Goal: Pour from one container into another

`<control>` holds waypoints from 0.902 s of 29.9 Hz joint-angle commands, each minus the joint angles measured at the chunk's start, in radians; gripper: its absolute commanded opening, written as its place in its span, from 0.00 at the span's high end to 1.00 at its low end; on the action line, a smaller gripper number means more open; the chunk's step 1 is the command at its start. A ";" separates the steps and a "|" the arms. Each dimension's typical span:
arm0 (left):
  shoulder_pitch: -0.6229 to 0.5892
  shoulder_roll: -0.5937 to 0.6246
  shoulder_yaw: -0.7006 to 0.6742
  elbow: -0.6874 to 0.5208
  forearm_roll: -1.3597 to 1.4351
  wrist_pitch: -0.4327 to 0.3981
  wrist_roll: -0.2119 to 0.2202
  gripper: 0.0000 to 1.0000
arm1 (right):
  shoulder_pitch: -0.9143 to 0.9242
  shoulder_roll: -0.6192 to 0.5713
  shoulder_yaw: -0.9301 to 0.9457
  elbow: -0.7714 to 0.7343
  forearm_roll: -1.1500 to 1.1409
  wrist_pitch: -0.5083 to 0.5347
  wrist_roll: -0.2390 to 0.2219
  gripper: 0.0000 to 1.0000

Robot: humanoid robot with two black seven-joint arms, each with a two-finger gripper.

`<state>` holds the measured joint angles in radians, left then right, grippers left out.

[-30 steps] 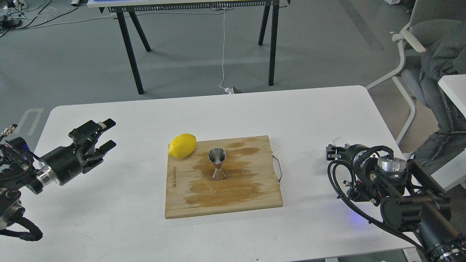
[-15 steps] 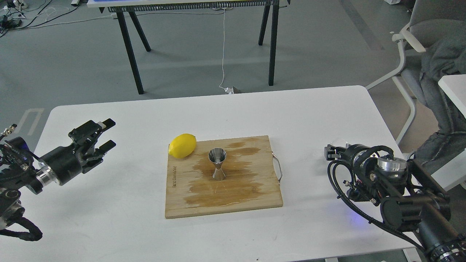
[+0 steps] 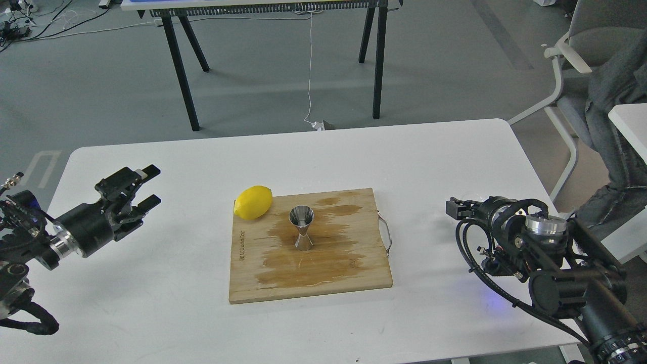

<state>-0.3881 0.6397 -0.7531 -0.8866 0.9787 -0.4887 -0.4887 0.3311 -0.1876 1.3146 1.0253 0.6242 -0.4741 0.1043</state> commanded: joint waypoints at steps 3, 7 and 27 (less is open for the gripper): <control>0.000 0.000 0.000 0.000 0.000 0.000 0.000 0.07 | 0.060 -0.019 0.000 -0.001 -0.001 0.000 0.000 0.06; -0.002 0.000 -0.002 -0.002 -0.006 0.000 0.000 0.07 | 0.130 -0.033 -0.018 -0.001 -0.015 0.008 -0.001 0.03; -0.051 0.110 -0.181 -0.089 -0.347 0.000 0.000 0.06 | 0.304 -0.240 -0.209 -0.013 -0.434 0.963 -0.281 0.02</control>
<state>-0.4280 0.7181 -0.9295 -0.9419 0.6532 -0.4884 -0.4887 0.6243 -0.3950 1.1075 1.0132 0.1905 0.4550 -0.1760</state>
